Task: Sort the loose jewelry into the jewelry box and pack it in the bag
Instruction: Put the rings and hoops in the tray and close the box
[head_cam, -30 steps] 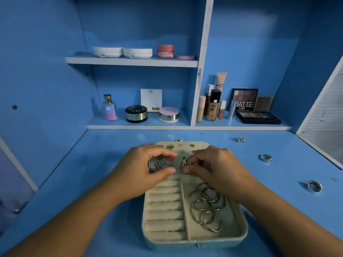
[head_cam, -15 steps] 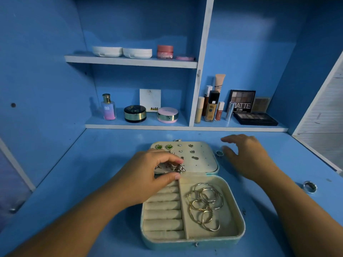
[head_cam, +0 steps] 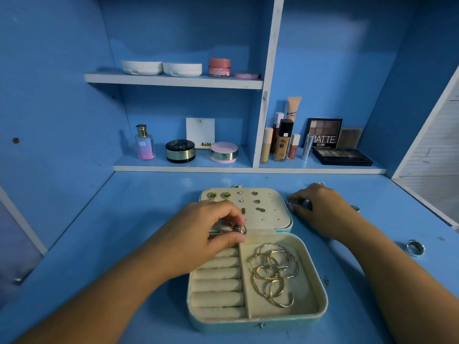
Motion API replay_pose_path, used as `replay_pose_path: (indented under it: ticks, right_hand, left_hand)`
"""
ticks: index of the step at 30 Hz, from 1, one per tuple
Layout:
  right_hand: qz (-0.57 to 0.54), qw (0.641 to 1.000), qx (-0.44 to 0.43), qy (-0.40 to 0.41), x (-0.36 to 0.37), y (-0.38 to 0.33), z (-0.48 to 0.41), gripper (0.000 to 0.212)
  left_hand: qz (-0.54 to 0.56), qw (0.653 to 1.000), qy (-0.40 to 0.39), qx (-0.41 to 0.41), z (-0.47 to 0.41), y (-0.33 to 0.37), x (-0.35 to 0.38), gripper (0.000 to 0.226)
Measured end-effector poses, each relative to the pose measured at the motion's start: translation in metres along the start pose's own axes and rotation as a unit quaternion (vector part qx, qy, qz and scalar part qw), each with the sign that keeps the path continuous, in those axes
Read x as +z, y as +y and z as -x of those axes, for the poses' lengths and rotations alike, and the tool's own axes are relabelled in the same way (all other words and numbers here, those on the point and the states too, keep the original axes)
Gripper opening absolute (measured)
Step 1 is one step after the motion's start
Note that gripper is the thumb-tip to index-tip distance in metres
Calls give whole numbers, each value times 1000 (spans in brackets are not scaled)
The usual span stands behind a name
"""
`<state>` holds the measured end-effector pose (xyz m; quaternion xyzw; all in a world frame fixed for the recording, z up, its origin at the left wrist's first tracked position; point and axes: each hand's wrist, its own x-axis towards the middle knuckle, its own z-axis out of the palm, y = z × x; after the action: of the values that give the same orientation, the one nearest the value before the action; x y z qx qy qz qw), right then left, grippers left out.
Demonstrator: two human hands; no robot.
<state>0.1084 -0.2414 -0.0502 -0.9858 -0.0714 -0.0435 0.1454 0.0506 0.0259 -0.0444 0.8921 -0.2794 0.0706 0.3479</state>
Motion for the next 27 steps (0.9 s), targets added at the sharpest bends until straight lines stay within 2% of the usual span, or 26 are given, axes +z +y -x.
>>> replay_pose_path:
  ticks: [8, 12, 15, 21, 27]
  right_hand:
    - [-74, 996, 30, 29, -4, -3, 2, 11]
    - [-94, 994, 30, 39, -5, -7, 4, 10]
    - [-96, 994, 24, 38, -5, -9, 6, 8]
    - [-101, 994, 24, 28, -6, -10, 7, 7]
    - [-92, 995, 22, 26, -6, -9, 6, 5]
  left_hand:
    - [88, 995, -11, -51, 2, 3, -22, 8]
    - [123, 980, -108, -113, 9, 4, -40, 14]
    - [132, 968, -147, -154, 11, 7, -40, 1]
    - [107, 962, -130, -215, 12, 11, -35, 7]
    - [60, 973, -96, -202, 11, 13, -29, 9]
